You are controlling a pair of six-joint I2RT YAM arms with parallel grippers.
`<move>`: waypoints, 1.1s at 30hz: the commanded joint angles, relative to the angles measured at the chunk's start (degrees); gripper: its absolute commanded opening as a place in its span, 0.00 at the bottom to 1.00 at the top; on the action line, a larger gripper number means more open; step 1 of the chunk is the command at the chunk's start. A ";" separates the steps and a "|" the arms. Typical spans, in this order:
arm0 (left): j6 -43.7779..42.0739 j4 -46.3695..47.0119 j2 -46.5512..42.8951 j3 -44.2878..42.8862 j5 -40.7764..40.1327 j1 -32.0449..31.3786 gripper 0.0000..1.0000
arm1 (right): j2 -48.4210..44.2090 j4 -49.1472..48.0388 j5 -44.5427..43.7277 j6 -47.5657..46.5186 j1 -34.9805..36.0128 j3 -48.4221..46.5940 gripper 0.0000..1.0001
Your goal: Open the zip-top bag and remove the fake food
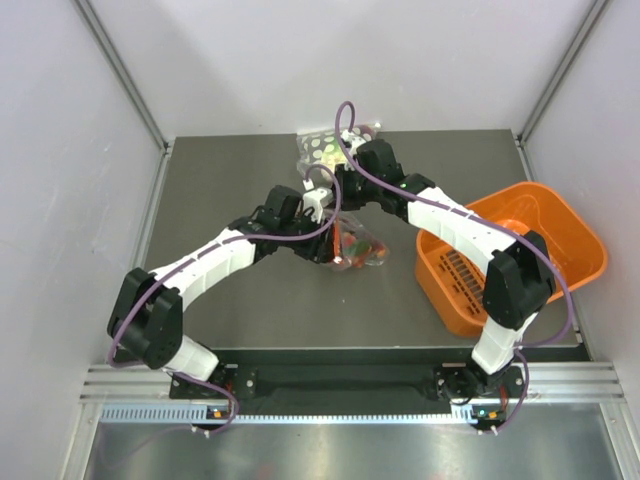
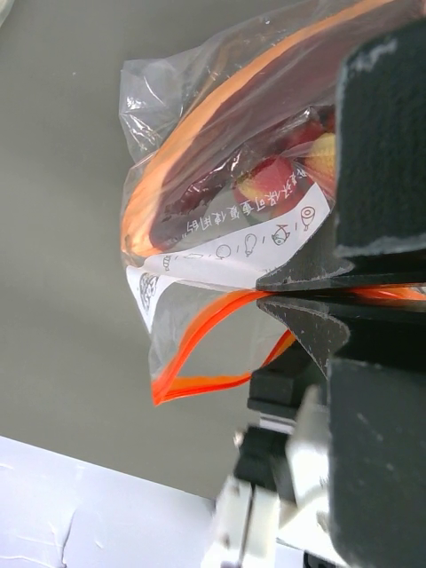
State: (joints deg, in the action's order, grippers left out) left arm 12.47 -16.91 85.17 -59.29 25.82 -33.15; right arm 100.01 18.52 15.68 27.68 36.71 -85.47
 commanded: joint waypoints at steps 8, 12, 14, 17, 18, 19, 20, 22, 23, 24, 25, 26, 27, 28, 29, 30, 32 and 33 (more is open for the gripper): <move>-1.92 -3.13 1.93 -3.55 -4.46 -0.96 0.23 | -1.92 -2.00 -0.39 0.27 0.82 -0.66 0.00; -1.31 -3.31 0.71 -4.17 -7.62 -0.95 0.00 | -2.45 -1.39 -1.09 -0.17 0.82 0.13 0.00; -1.22 -4.88 0.27 -4.96 -9.82 -0.52 0.00 | -2.97 -0.77 -1.88 -0.52 0.73 0.57 0.00; -1.13 -7.43 -0.09 -5.75 -10.71 0.89 0.00 | -4.20 -0.42 -2.76 -0.96 0.38 2.14 0.02; -1.13 -7.96 -0.61 -5.84 -10.79 1.41 0.00 | -4.64 -0.33 -3.20 -1.14 0.12 2.59 0.03; -1.13 -8.31 -1.05 -5.67 -10.71 2.64 0.00 | -5.08 -0.24 -3.38 -1.14 -0.32 3.03 0.06; -1.13 -8.75 -1.40 -5.58 -10.45 3.34 0.00 | -5.95 -0.16 -3.55 -1.23 -0.58 4.07 0.11; -1.13 -9.02 -2.81 -4.88 -9.83 5.63 0.00 | -7.10 0.02 -3.55 -1.14 -1.81 5.22 0.35; -1.13 -9.20 -3.25 -4.79 -9.57 6.42 0.00 | -8.32 0.02 -3.38 -0.88 -2.25 6.71 0.40; -1.39 -9.28 -3.77 -4.52 -9.04 7.91 0.00 | -9.12 -0.07 -3.38 -0.61 -2.69 7.59 0.50; -1.66 -9.55 -4.04 -4.17 -8.60 8.53 0.00 | -9.74 -0.07 -3.46 -0.70 -3.57 8.47 0.52; -1.92 -9.81 -4.13 -4.08 -7.73 9.06 0.00 | -11.22 -0.15 -3.55 -0.70 -3.92 10.22 0.54; -2.10 -10.42 -4.30 -4.08 -7.37 9.59 0.00 | -11.93 -0.24 -3.99 -0.61 -4.36 11.02 0.55; -2.79 -10.78 -4.22 -4.08 -7.02 10.29 0.00 | -13.16 -0.33 -4.08 -0.52 -4.89 11.90 0.60; -3.06 -11.04 -4.39 -4.00 -6.67 10.47 0.00 | -13.52 -0.33 -4.25 -0.61 -5.15 13.13 0.63; -3.33 -11.56 -4.48 -3.99 -6.58 10.82 0.00 | -13.78 0.10 -4.43 -0.87 -5.24 13.57 0.64; -3.86 -11.92 -4.66 -3.91 -6.14 11.44 0.00 | -13.09 1.25 -4.43 -1.49 -4.89 14.10 0.65; -4.12 -12.01 -4.57 -3.82 -5.70 11.79 0.00 | -12.30 1.77 -3.74 -1.58 -4.54 14.63 0.66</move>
State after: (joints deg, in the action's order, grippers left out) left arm 10.26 -28.69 82.78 -62.83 17.72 -22.09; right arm 88.42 20.01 11.92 27.07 31.68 -71.88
